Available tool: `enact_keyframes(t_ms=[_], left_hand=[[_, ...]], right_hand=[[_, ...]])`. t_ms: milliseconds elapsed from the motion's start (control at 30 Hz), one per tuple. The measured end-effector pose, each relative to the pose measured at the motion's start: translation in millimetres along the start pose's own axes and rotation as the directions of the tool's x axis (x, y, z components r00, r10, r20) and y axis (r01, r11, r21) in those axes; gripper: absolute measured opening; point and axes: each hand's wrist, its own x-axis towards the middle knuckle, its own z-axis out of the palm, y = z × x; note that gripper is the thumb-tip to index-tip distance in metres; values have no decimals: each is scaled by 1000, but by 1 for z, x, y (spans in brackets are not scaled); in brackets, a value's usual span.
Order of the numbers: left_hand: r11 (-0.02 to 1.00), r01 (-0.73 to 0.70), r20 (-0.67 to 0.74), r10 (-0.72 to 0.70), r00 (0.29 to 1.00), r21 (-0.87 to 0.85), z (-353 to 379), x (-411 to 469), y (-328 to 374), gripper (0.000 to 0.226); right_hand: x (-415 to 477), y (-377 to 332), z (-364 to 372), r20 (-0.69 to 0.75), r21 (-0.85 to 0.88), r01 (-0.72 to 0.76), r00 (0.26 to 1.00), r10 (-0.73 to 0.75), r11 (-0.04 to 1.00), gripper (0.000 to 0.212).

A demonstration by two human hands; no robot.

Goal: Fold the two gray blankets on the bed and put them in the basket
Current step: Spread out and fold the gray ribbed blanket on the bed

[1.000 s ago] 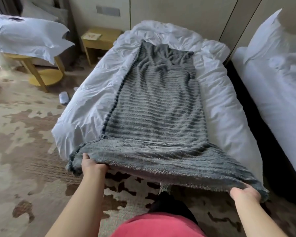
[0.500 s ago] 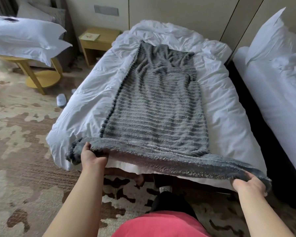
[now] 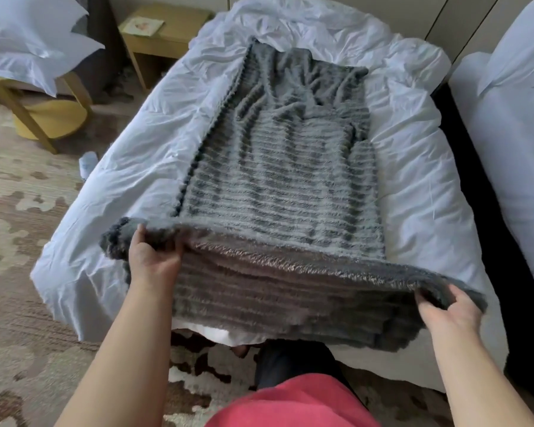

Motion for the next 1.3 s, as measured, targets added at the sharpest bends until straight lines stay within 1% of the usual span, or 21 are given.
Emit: enact_keyframes(t_ms=[67, 133, 167, 233, 267, 333, 400, 533, 667, 767, 867, 1033, 1100, 1167, 1233, 1300], left_hand=[[995, -58, -5, 59, 998, 82, 19, 33, -18, 32], [976, -84, -45, 95, 994, 202, 29, 66, -39, 46], [961, -70, -76, 94, 993, 268, 32, 84, -51, 46], [930, 3, -145, 54, 988, 369, 31, 115, -73, 43], [913, 36, -178, 40, 983, 406, 29, 127, -83, 48], [864, 61, -228, 63, 972, 500, 23, 144, -99, 56], [838, 58, -259, 101, 961, 542, 20, 152, -109, 56], [843, 58, -299, 124, 946, 534, 22, 157, -114, 55], [852, 69, -281, 94, 955, 519, 26, 149, -101, 56], [909, 84, -304, 48, 952, 409, 28, 138, -90, 53], [937, 91, -291, 11, 957, 336, 10, 115, -83, 54], [938, 92, -253, -5, 968, 334, -60, 65, -78, 51], [921, 130, -301, -15, 954, 367, -92, 43, -78, 52], [909, 208, -393, -55, 918, 360, -125, 26, -78, 55], [914, 274, -475, -107, 874, 298, -153, 17, -78, 60], [924, 298, -492, -149, 858, 239, -166, 18, -80, 71]], right_hand=[[35, 5, 29, 29, 39, 5, 1000, -6, 999, 42], [75, 18, 53, 52, -31, -23, 998, 25, 999, 49], [95, 27, 62, 38, -91, -59, 997, 63, 994, 54], [129, 44, 71, -33, -210, -142, 990, 138, 967, 62], [143, 53, 72, -74, -253, -173, 984, 160, 952, 62], [165, 64, 70, -150, -300, -215, 973, 176, 930, 60], [177, 70, 72, -203, -324, -235, 963, 176, 916, 58], [182, 72, 83, -237, -379, -228, 961, 144, 897, 58], [170, 64, 88, -221, -384, -218, 965, 140, 897, 55], [154, 61, 78, -180, -360, -190, 975, 132, 913, 53], [133, 65, 45, -142, -334, -166, 982, 125, 928, 53], [98, 77, -39, -127, -278, -164, 983, 133, 947, 50], [86, 79, -73, -157, -260, -202, 974, 165, 944, 49], [73, 80, -106, -221, -244, -271, 950, 219, 931, 49], [65, 84, -135, -276, -214, -331, 923, 268, 919, 52], [65, 91, -153, -313, -186, -352, 906, 285, 917, 56]])
